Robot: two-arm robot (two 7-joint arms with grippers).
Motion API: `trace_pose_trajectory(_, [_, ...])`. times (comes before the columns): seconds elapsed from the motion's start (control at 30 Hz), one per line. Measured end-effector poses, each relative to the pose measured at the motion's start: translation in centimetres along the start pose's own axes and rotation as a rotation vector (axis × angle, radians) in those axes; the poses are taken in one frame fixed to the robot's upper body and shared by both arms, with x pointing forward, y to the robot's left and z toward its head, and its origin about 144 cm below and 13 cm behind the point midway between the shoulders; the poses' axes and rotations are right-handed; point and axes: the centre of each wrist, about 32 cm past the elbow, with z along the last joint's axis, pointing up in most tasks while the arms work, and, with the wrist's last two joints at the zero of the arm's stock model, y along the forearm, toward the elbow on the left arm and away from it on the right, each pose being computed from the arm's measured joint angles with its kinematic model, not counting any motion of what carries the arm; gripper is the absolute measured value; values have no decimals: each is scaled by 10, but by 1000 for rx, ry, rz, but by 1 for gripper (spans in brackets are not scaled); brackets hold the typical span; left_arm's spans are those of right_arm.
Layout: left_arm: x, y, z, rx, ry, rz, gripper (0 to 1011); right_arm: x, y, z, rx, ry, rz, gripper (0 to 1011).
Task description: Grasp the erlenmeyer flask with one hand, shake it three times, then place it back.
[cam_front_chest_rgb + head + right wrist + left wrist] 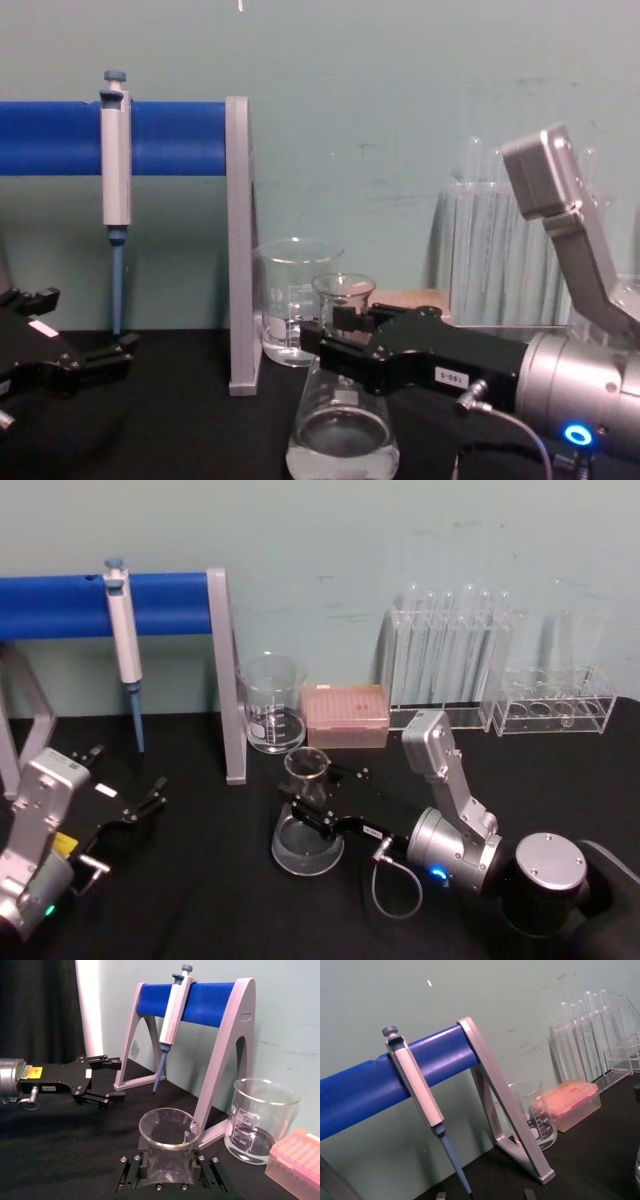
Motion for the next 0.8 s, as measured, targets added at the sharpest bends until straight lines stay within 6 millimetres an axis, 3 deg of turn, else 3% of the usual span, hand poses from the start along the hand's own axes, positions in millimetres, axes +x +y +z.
trace_pose_trajectory(0.8, [0, 0, 0, 0, 0, 0, 1001, 2, 4, -3, -24, 21, 8, 453])
